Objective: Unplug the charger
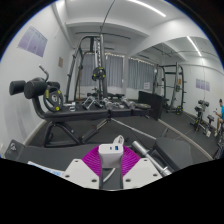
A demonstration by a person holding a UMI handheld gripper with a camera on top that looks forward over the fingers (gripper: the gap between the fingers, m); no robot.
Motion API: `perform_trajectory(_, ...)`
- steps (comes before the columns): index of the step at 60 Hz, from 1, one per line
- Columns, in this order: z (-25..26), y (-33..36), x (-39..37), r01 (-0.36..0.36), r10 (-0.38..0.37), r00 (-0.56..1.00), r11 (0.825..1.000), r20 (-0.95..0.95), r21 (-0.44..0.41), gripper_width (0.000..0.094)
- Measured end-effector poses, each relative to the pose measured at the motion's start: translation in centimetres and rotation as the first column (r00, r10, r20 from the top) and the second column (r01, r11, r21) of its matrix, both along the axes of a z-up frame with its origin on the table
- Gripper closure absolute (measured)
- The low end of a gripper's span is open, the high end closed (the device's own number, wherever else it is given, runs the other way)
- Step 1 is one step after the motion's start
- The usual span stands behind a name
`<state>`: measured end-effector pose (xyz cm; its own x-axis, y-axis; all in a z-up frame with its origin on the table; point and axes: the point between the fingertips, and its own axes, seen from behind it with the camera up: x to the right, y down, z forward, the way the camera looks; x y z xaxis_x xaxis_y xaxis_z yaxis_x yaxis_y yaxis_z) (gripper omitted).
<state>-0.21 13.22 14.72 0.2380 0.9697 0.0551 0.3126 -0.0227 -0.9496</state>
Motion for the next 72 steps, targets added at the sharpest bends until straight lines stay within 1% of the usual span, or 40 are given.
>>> perform_trajectory(5,-4.2,3.3,0.6,0.023,-0.024,0.996,1.000,0.085,0.012,0.0717)
perform_trajectory(10,-8.6,5.1,0.8,0.019,-0.023,0.985,0.999,0.169,0.025,0.0707)
perform_trajectory(14,-11.8,6.3,1.1,0.026,-0.025,0.975,1.000,0.222,-0.002,0.0692)
perform_trajectory(19,-14.8,7.2,0.8,0.041,-0.036,0.961,0.999,0.275,-0.013,0.0636)
perform_trajectory(22,-16.2,6.9,1.0,0.031,-0.017,0.950,0.999,0.311,-0.040,0.0591)
perform_trajectory(23,-16.5,6.7,1.1,0.025,-0.008,0.947,0.998,0.322,-0.050,0.0565)
perform_trajectory(24,-16.6,6.5,1.2,0.019,0.001,0.945,0.998,0.327,-0.057,0.0509)
perform_trajectory(28,-15.7,6.1,1.7,0.016,0.006,0.946,0.998,0.323,-0.066,0.0163)
perform_trajectory(30,-14.8,5.9,2.0,0.012,0.008,0.950,0.998,0.311,-0.064,0.0058)
perform_trajectory(32,-13.7,5.7,2.5,0.012,0.007,0.955,0.998,0.298,-0.062,0.0091)
perform_trajectory(36,-10.7,4.7,4.1,0.005,0.011,0.961,0.998,0.275,-0.059,0.0086)
perform_trajectory(41,-5.9,2.6,7.6,-0.007,0.018,0.972,0.999,0.234,-0.048,0.0086)
perform_trajectory(47,0.7,-0.8,14.3,-0.017,0.025,0.981,0.999,0.190,-0.043,0.0086)
perform_trajectory(52,5.0,-4.9,19.6,-0.060,0.068,0.984,0.997,0.165,-0.054,0.0086)
perform_trajectory(60,9.3,-10.3,27.6,-0.107,0.121,0.984,0.988,0.130,-0.109,0.0082)
perform_trajectory(67,10.9,-13.7,32.6,-0.125,0.142,0.984,0.981,0.110,-0.147,0.0080)
perform_trajectory(72,11.5,-15.2,34.4,-0.141,0.157,0.982,0.979,0.101,-0.146,0.0081)
